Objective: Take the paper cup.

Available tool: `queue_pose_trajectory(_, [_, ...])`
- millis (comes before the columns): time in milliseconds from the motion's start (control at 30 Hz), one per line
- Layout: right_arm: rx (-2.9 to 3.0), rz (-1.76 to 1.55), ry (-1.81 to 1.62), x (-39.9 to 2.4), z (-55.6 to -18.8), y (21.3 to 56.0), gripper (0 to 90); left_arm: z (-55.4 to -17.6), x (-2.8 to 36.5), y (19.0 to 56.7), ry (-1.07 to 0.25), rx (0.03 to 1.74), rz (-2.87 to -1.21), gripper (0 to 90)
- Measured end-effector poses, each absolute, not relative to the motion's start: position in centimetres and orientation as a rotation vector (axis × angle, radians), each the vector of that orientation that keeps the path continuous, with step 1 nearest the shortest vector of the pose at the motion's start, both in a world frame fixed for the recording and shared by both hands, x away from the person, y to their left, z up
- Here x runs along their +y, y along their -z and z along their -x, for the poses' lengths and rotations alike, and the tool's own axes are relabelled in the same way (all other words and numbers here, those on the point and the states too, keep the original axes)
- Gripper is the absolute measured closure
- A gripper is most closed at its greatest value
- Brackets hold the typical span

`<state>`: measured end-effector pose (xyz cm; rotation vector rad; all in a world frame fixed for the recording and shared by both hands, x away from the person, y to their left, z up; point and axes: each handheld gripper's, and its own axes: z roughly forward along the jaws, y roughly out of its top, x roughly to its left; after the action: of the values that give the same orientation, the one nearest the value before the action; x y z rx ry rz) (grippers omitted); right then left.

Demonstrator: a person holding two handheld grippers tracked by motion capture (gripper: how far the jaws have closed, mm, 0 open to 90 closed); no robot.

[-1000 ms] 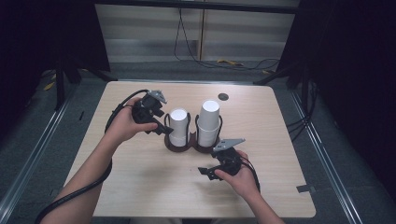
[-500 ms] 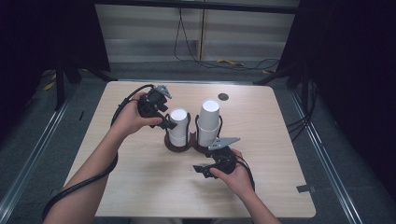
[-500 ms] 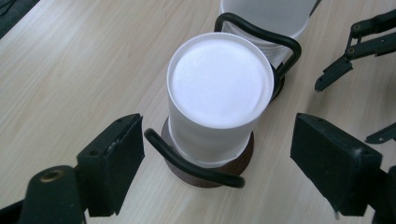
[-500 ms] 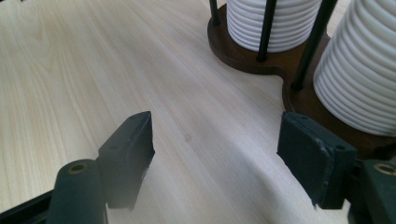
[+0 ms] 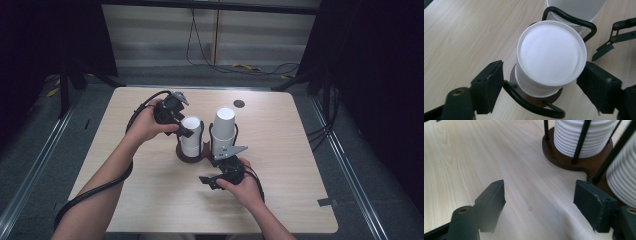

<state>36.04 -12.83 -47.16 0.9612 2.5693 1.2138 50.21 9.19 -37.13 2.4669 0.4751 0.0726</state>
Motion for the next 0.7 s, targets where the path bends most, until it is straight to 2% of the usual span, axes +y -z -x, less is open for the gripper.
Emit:
queue_pose_trajectory(100, [2.566, -0.947, -1.222, -12.5, -36.2, 47.0, 23.7, -50.3, 8.9, 37.3, -0.048, 0.47, -2.457, 27.0])
queue_pose_trajectory(300, [2.571, -0.93, -1.221, -11.7, -36.6, 47.1, 22.4, -50.5, 8.4, 37.5, -0.048, 0.441, -2.477, 26.4])
queue_pose_trajectory(400, [2.567, -0.919, -1.231, -11.3, -36.8, 47.3, 19.1, -50.4, 8.3, 37.5, -0.035, 0.444, -2.468, 31.7])
queue_pose_trajectory(700, [2.526, -0.956, -1.279, -10.4, -37.2, 47.3, 14.2, -50.4, 8.2, 37.0, -0.036, 0.453, -2.487, 32.6])
